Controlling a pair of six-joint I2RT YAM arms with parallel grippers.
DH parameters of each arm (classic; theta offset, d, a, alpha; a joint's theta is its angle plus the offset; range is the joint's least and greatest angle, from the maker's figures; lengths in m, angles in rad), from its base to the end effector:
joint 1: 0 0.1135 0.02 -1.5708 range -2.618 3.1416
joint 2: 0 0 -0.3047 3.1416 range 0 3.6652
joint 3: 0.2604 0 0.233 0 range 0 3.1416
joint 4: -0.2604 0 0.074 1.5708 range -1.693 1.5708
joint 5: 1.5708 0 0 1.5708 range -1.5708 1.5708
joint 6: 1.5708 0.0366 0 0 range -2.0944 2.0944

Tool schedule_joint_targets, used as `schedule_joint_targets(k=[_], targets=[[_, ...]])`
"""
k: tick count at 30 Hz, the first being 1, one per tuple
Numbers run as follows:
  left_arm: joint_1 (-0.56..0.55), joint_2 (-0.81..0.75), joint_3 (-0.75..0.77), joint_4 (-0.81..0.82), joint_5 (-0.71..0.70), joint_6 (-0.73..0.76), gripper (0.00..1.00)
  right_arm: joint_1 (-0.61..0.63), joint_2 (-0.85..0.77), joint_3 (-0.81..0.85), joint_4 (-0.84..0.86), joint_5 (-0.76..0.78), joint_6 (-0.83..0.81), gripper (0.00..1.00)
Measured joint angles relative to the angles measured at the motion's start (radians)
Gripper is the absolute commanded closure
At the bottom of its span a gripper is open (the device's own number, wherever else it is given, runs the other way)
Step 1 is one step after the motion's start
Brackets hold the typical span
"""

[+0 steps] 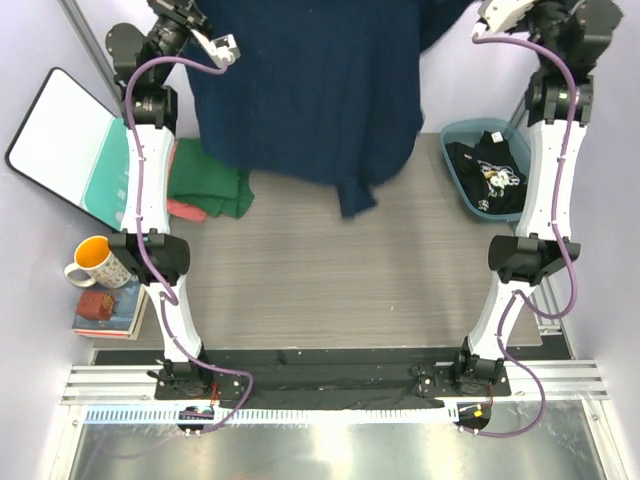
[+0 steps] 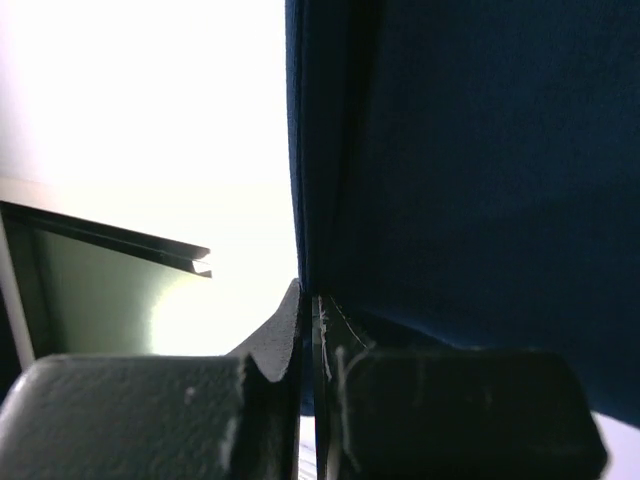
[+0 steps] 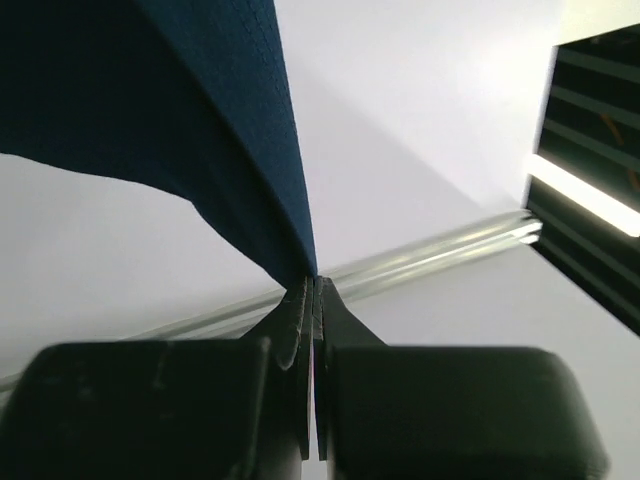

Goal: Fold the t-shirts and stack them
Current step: Flatten out the tshirt

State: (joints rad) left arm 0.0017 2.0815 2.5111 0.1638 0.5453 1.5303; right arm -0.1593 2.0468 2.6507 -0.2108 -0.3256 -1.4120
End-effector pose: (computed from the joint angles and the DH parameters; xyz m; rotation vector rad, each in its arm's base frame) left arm 0.4360 -0.0182 0.5865 1.0791 0.3604 1.1100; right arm 0.4079 -0.0537 0.6032 -0.9804 0.8313 -1.1769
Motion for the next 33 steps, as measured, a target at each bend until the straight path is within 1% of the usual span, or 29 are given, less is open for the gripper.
schedule_joint_targets(k=[2,3,7,9,12,14,16,17,18,20,21,22,24,26,29,33], targets=[[0.0,-0.008,0.01,-0.005,0.011,0.0,1.0,-0.013,-0.033,-0.018,0.029,-0.016,-0.004,0.99],[0.0,-0.032,-0.01,0.003,0.017,0.0,1.0,-0.022,-0.061,-0.027,0.036,-0.024,-0.005,0.99],[-0.004,-0.18,-0.144,0.047,0.025,-0.006,1.0,-0.055,-0.213,-0.064,0.065,-0.033,-0.005,0.99],[-0.004,-0.251,-0.214,0.097,0.013,-0.011,1.0,-0.07,-0.345,-0.161,0.085,-0.027,-0.002,0.99],[-0.004,-0.407,-0.431,0.203,-0.02,-0.021,1.0,-0.082,-0.552,-0.374,0.095,-0.024,0.012,0.99],[-0.003,-0.544,-0.687,0.27,-0.03,-0.028,1.0,-0.087,-0.697,-0.581,0.092,-0.031,0.021,0.99],[-0.001,-0.617,-0.864,0.283,-0.026,-0.031,1.0,-0.09,-0.801,-0.759,0.06,-0.043,0.022,0.99],[-0.001,-0.667,-1.001,0.301,-0.026,-0.029,1.0,-0.09,-0.847,-0.859,0.028,-0.053,0.019,0.99],[0.0,-0.704,-1.113,0.284,-0.019,-0.025,1.0,-0.09,-0.877,-0.95,-0.016,-0.061,0.018,0.99],[0.001,-0.753,-1.324,0.192,0.004,-0.001,1.0,-0.091,-0.903,-1.111,-0.131,-0.075,0.005,0.99],[0.002,-0.764,-1.394,0.141,0.009,0.009,1.0,-0.092,-0.908,-1.183,-0.202,-0.082,-0.003,0.99],[0.002,-0.78,-1.49,0.055,0.024,0.019,1.0,-0.093,-0.893,-1.248,-0.276,-0.086,-0.013,0.99],[0.005,-0.811,-1.606,-0.097,0.041,0.038,1.0,-0.095,-0.871,-1.347,-0.45,-0.093,-0.055,0.99],[0.014,-0.872,-1.693,-0.263,0.054,0.077,1.0,-0.101,-0.864,-1.395,-0.637,-0.1,-0.103,0.99],[0.025,-0.996,-1.711,-0.532,0.064,0.141,1.0,-0.106,-0.878,-1.398,-0.861,-0.106,-0.202,0.99],[0.038,-1.082,-1.669,-0.766,0.067,0.213,1.0,-0.11,-0.886,-1.398,-1.029,-0.094,-0.299,0.99]])
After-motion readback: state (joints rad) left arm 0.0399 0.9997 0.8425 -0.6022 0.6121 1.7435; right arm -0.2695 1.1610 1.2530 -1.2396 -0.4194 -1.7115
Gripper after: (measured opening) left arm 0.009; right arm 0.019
